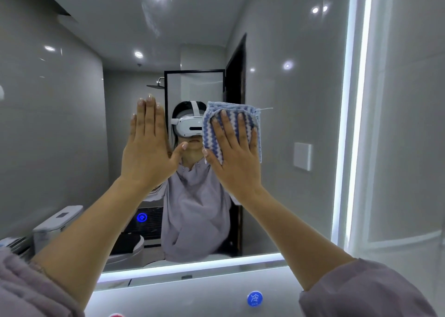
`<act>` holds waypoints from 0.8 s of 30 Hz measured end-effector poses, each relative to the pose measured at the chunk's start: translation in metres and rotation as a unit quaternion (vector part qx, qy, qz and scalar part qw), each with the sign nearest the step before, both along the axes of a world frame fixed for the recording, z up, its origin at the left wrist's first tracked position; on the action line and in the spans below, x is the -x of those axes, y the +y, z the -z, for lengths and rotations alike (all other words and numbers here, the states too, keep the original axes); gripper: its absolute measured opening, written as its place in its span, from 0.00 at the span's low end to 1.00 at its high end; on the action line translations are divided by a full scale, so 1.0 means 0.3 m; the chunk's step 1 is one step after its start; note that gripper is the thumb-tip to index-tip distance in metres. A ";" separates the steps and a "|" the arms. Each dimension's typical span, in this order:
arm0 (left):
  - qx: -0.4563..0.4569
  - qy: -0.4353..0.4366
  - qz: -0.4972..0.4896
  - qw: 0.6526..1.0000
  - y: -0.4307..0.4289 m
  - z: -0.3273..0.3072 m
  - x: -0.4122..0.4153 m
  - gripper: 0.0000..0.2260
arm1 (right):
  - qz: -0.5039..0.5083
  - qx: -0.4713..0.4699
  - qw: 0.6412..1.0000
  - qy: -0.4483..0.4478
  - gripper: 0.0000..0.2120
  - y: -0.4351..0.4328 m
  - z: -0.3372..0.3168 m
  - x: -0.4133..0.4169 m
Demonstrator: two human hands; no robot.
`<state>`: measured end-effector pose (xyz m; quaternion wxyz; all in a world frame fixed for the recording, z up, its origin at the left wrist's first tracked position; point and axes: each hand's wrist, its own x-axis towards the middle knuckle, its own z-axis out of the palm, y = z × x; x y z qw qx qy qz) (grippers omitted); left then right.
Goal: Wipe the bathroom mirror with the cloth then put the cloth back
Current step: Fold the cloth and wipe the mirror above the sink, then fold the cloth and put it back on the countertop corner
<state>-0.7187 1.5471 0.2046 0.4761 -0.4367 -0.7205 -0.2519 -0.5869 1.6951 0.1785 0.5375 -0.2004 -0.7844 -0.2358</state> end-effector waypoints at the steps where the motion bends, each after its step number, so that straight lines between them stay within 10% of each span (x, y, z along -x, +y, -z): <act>1: 0.002 -0.001 -0.001 1.000 -0.001 0.000 0.000 0.41 | -0.003 0.002 1.000 -0.001 0.31 -0.002 0.003 -0.005; 17: 0.021 -0.053 0.061 0.997 -0.122 0.248 -0.089 0.34 | -0.008 0.059 0.994 -0.095 0.25 -0.043 0.035 -0.084; 24: 0.019 -0.154 0.141 0.978 -0.165 0.374 -0.257 0.35 | -0.192 0.275 0.942 -0.007 0.22 -0.186 0.069 -0.167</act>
